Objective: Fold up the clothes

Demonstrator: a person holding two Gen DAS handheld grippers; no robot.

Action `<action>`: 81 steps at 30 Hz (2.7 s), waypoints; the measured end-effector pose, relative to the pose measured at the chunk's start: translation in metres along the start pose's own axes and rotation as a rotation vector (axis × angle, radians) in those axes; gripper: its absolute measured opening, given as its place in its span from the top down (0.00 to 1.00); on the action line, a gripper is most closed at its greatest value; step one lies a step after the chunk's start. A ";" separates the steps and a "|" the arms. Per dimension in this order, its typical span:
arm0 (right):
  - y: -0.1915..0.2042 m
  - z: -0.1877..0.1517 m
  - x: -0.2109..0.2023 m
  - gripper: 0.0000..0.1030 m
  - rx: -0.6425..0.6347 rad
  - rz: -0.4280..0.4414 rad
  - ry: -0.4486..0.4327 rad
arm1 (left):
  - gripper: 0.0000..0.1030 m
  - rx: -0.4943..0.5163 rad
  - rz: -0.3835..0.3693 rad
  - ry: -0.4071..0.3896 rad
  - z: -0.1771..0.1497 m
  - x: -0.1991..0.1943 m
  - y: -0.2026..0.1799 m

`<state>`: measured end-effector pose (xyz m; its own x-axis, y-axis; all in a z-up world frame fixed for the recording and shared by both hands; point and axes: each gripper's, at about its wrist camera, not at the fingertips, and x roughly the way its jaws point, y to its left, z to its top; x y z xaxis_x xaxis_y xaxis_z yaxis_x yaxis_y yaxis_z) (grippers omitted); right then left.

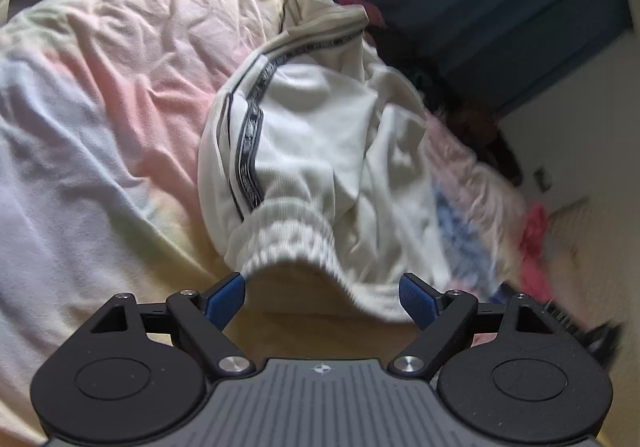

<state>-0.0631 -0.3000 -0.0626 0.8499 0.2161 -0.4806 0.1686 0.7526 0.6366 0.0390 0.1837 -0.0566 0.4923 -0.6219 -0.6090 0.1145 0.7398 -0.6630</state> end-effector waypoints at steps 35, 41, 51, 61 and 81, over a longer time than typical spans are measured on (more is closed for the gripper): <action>0.008 -0.053 0.078 0.74 0.262 0.230 0.227 | 0.84 -0.013 0.333 -0.204 0.095 -0.011 0.011; 0.116 -0.102 0.091 0.78 0.156 0.396 0.268 | 0.85 0.033 0.492 -0.347 0.163 -0.046 0.005; 0.272 -0.162 0.238 0.78 0.199 0.579 0.389 | 0.86 0.091 0.791 -0.473 0.329 -0.043 0.075; 0.307 -0.172 0.313 0.77 0.103 0.557 0.514 | 0.80 0.148 0.833 -0.393 0.360 0.051 0.160; 0.270 -0.078 0.124 0.17 -0.406 0.349 0.220 | 0.16 0.283 0.571 -0.592 0.124 -0.052 -0.028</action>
<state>0.0486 -0.0217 0.0028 0.6898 0.5860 -0.4251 -0.3450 0.7823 0.5186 0.1173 0.2272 0.0477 0.8987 0.0416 -0.4366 -0.1153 0.9829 -0.1437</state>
